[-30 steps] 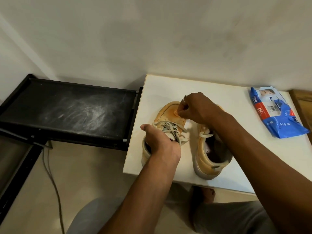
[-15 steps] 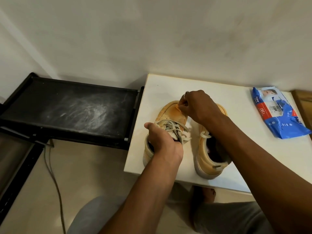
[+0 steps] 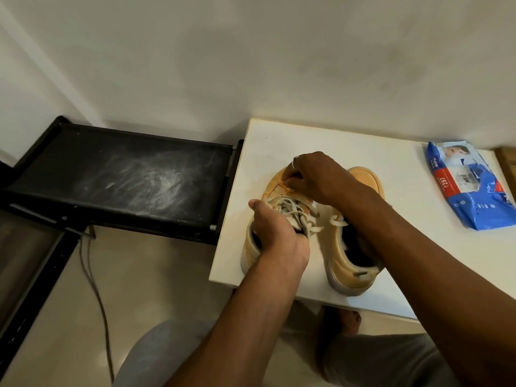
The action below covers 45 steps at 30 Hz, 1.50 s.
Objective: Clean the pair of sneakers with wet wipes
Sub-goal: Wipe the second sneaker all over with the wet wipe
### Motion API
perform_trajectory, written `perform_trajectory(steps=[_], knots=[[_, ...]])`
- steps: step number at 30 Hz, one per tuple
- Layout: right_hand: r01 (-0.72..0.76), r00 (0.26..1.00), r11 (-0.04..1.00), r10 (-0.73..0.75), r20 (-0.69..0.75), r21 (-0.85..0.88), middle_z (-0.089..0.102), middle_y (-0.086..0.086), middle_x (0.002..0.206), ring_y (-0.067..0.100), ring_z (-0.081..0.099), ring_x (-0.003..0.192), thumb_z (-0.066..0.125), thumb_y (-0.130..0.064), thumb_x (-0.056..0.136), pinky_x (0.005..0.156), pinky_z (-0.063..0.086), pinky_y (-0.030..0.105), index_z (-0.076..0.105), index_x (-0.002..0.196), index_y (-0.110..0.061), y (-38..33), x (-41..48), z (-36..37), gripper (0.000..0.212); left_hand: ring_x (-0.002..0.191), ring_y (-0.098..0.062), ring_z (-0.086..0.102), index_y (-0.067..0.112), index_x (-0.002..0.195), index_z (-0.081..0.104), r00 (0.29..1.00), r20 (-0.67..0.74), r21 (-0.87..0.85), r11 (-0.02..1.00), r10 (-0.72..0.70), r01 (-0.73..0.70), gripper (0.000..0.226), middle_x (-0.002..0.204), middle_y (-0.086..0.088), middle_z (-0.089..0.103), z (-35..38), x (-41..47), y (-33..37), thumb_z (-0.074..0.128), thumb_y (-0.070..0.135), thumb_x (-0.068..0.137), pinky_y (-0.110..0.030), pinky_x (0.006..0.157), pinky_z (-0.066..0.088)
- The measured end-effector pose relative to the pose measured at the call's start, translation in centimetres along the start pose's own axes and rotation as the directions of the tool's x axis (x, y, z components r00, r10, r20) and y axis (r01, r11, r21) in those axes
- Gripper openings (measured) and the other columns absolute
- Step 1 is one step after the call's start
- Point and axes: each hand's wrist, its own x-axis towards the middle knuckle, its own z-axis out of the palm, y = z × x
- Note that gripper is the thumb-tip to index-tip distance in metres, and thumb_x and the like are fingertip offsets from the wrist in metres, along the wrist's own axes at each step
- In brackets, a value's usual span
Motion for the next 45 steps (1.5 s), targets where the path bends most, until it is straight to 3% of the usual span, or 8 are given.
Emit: perform_trajectory(steps=[5,16,22,28,32,36,39,45], knots=[[0.023,0.998,0.999,-0.024,0.052,0.029,0.072,-0.008,0.097,0.011,0.063,0.089,0.065,-0.027,0.09,0.075,0.046,0.024,0.074,0.104,-0.025,0.4,-0.3,-0.4,0.016,0.093,-0.031,0.067,0.018,0.128,0.049,1.0,-0.014,0.007,1.0,-0.009,0.009,0.053,0.116,-0.015,0.062,0.0,-0.1,0.0,0.036,0.059,0.096,-0.048,0.093,0.052],[-0.245,0.954,0.967,0.227,-0.197,-0.073,0.065,0.005,0.071,0.025,0.061,0.062,0.063,-0.014,0.076,0.055,0.051,0.029,0.068,0.072,-0.013,0.9,-0.5,-1.0,0.006,0.098,-0.033,0.065,0.021,0.134,0.044,0.999,-0.051,0.009,1.0,-0.003,0.004,0.056,0.121,-0.016,0.058,0.1,0.0,0.0,0.036,0.06,0.095,-0.05,0.094,0.051],[-0.27,0.963,0.962,0.269,-0.021,-0.04,0.069,0.005,0.072,0.022,0.066,0.07,0.071,-0.016,0.075,0.066,0.058,0.035,0.072,0.074,-0.012,0.9,-1.5,-2.6,0.004,0.097,-0.033,0.065,0.018,0.13,0.046,0.999,-0.039,-0.017,1.0,-0.006,0.006,0.054,0.119,-0.016,0.06,0.2,-0.2,0.1,0.039,0.058,0.094,-0.05,0.091,0.053],[-0.169,0.974,0.972,0.19,-0.123,0.161,0.068,-0.008,0.067,0.007,0.062,0.064,0.07,-0.025,0.083,0.054,0.045,0.024,0.075,0.074,-0.017,2.0,-2.7,-4.3,0.013,0.082,-0.02,0.07,0.017,0.106,0.064,0.986,0.007,0.25,0.954,0.169,-0.165,0.027,0.095,-0.007,0.07,0.3,-0.6,0.5,0.064,0.034,0.085,-0.031,0.067,0.059],[-0.035,0.943,0.947,0.136,-0.302,0.318,0.067,-0.016,0.08,0.003,0.063,0.079,0.069,-0.027,0.087,0.07,0.049,0.024,0.076,0.094,-0.025,1.3,-2.4,-4.1,0.01,0.096,-0.017,0.062,0.031,0.114,0.055,0.951,0.023,0.435,0.854,0.308,-0.287,0.037,0.105,0.004,0.062,-0.1,0.0,0.8,0.071,0.033,0.081,-0.035,0.086,0.054],[0.001,0.96,0.959,0.079,-0.269,0.282,0.065,-0.017,0.083,0.002,0.059,0.081,0.066,-0.026,0.089,0.07,0.045,0.015,0.075,0.098,-0.026,0.7,-2.0,-2.6,0.012,0.098,-0.018,0.061,0.031,0.115,0.056,0.951,0.009,0.495,0.825,0.309,-0.272,0.038,0.108,0.004,0.061,-0.2,0.1,0.9,0.073,0.026,0.081,-0.037,0.088,0.054],[-0.003,0.951,0.957,0.092,-0.294,0.291,0.071,-0.007,0.092,0.009,0.062,0.086,0.065,-0.027,0.089,0.077,0.051,0.029,0.075,0.1,-0.025,0.6,-2.0,-2.0,0.014,0.098,-0.019,0.062,0.029,0.113,0.057,0.954,0.007,0.529,0.808,0.301,-0.259,0.037,0.109,0.002,0.063,-0.2,0.2,1.0,0.073,0.028,0.08,-0.038,0.087,0.055],[-0.054,0.925,0.958,0.155,-0.347,0.283,0.072,-0.003,0.096,0.012,0.064,0.088,0.063,-0.023,0.09,0.075,0.047,0.025,0.074,0.102,-0.021,0.6,-2.0,-2.3,0.017,0.084,-0.011,0.054,0.027,0.11,0.053,0.951,0.031,0.609,0.749,0.308,-0.262,0.03,0.1,0.004,0.056,-0.2,-0.2,0.7,0.069,0.033,0.085,-0.019,0.058,0.042]])
